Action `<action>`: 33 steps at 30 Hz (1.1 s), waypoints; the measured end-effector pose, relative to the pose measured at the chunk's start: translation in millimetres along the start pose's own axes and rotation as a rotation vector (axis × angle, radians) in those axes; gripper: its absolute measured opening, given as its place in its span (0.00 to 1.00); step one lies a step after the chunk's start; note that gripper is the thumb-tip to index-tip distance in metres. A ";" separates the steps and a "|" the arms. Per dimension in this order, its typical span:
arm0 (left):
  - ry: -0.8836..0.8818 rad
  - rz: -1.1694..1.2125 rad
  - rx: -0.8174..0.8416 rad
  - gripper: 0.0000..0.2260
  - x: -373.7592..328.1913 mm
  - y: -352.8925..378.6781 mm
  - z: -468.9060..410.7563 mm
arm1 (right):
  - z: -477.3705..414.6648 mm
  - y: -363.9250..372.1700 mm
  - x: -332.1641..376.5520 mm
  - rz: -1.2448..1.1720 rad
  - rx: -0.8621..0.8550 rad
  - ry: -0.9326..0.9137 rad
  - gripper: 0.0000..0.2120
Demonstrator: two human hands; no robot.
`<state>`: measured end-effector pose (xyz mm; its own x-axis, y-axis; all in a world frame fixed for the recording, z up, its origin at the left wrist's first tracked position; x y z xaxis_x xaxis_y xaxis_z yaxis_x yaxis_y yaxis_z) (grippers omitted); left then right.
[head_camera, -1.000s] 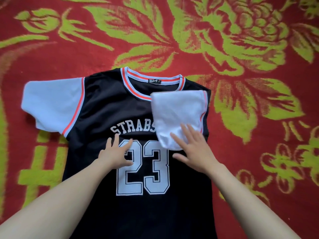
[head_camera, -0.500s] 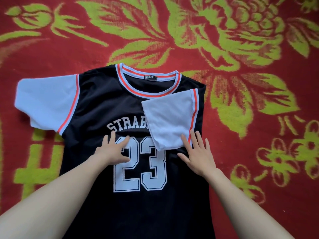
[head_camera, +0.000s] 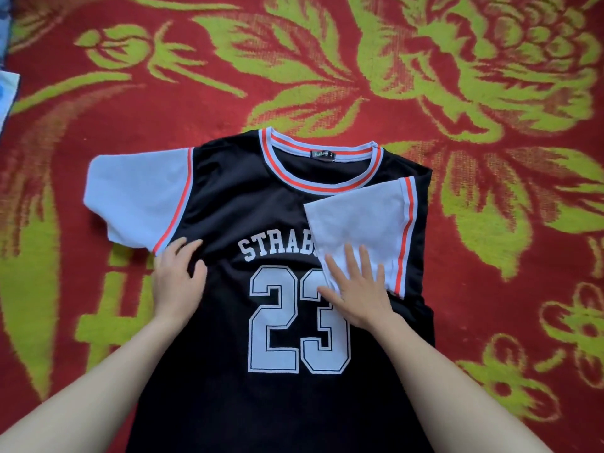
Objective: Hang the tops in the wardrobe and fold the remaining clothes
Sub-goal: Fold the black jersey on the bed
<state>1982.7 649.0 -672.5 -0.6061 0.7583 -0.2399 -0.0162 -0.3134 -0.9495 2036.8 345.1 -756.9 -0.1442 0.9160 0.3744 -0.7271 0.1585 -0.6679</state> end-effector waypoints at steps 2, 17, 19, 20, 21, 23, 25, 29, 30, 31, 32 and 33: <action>-0.315 0.077 -0.052 0.16 51.1 -9.3 -9.8 | -3.8 5.7 -5.9 -0.035 0.088 0.025 0.33; -1.088 1.292 0.343 0.06 87.1 30.7 -25.9 | -9.7 1.9 -4.9 -0.109 0.263 0.093 0.32; -1.045 1.361 0.178 0.05 88.4 21.5 -30.1 | -9.6 1.7 -5.1 -0.105 0.265 0.096 0.31; -1.022 1.350 -0.004 0.08 96.5 10.2 -31.6 | -9.7 1.6 -5.0 -0.104 0.266 0.095 0.31; -0.979 1.274 -0.231 0.10 106.6 -8.3 -31.0 | -10.1 1.1 -4.5 -0.103 0.267 0.095 0.31; -0.686 0.901 -0.558 0.06 101.8 -57.1 -32.2 | -9.7 0.9 -3.7 -0.102 0.272 0.096 0.31; -0.105 0.386 -0.668 0.04 34.0 -96.2 -30.3 | -9.0 0.9 -3.8 -0.096 0.274 0.097 0.31; 0.816 -0.163 -0.475 0.17 -93.2 -47.8 36.5 | -8.0 0.1 -2.5 -0.094 0.269 0.095 0.31; 0.889 -0.250 -0.401 0.21 -101.3 -29.6 49.6 | -7.9 -0.9 -2.4 -0.096 0.269 0.093 0.31; 0.915 -0.334 -0.316 0.24 -101.6 -11.4 57.4 | -8.2 -1.9 -2.3 -0.103 0.271 0.091 0.31; 0.900 -0.415 -0.233 0.26 -97.0 4.8 59.9 | -8.9 -3.0 -2.3 -0.109 0.271 0.088 0.31; 0.850 -0.483 -0.151 0.29 -86.5 18.5 58.2 | -9.8 -3.9 -2.1 -0.111 0.269 0.083 0.31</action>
<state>1988.6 544.4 -657.5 0.2129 0.9621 0.1706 0.0257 0.1690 -0.9853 2046.4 346.2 -761.3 -0.0068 0.9274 0.3741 -0.8889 0.1658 -0.4271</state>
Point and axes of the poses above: each hand's wrist, its own z-axis away from the middle knuckle, its own y-axis out of the palm, x = y × z, the point moved 10 cm from there along -z, towards the middle knuckle, and after that the axes turned 15 degrees about -z, right-handed, at the moved point
